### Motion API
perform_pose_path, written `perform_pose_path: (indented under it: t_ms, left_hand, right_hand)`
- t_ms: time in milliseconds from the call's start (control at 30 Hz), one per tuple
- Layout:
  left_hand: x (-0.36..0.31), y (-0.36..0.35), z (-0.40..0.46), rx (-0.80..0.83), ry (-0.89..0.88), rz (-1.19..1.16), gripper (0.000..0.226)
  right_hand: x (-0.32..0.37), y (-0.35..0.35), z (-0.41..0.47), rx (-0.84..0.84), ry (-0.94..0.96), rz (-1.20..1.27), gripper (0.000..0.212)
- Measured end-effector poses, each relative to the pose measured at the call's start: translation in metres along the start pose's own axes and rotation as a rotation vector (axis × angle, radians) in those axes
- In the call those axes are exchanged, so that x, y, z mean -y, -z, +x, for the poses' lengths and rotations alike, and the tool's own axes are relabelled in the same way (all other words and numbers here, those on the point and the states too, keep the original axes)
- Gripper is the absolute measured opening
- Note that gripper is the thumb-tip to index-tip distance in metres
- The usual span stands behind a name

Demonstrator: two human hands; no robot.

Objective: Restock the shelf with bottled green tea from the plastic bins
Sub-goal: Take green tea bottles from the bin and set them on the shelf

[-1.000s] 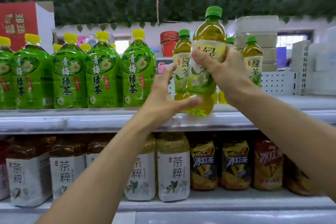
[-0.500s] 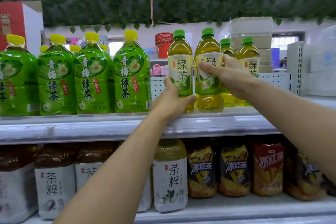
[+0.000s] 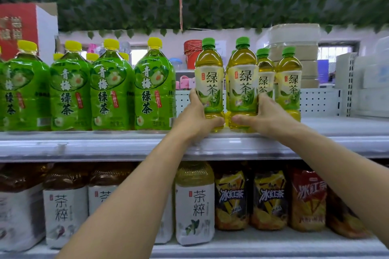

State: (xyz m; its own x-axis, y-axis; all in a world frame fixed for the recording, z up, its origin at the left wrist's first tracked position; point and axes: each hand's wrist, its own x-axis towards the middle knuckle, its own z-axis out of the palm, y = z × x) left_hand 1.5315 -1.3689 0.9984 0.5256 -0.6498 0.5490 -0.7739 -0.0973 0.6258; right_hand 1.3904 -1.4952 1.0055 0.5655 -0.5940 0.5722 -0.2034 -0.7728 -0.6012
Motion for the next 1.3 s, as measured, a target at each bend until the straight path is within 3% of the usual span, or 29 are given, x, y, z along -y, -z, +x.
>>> perform_pose_path:
  t_ms: [200, 367, 500, 600, 767, 1000, 1300]
  left_hand:
    - [0.002, -0.003, 0.002, -0.042, -0.009, 0.125, 0.109]
    - [-0.007, -0.011, -0.007, -0.139, 0.009, 0.439, 0.108]
    - [-0.019, -0.006, -0.022, -0.111, 0.006, 0.532, 0.096]
    - [-0.023, 0.008, -0.059, -0.144, -0.11, 0.525, 0.084]
    - [0.012, 0.033, -0.159, -0.374, -0.201, 0.477, 0.078]
    - [0.096, 0.118, -0.303, -0.399, -0.131, 0.532, 0.071]
    - [0.223, 0.319, -0.489, -0.205, 0.112, 0.803, 0.064]
  right_hand:
    - [0.003, 0.0, -0.004, -0.014, -0.012, -0.051, 0.075]
    - [0.01, -0.012, -0.017, -0.08, -0.051, -0.44, 0.074]
    - [0.014, -0.006, -0.025, -0.06, -0.021, -0.461, 0.078]
    - [0.023, -0.001, -0.051, -0.16, 0.073, -0.537, 0.077]
    - [0.048, -0.016, -0.131, -0.22, 0.364, -0.398, 0.059]
    - [0.107, -0.114, -0.253, -0.125, 0.554, -0.288, 0.053]
    - [0.256, -0.306, -0.383, 0.147, 0.543, -0.249, 0.054]
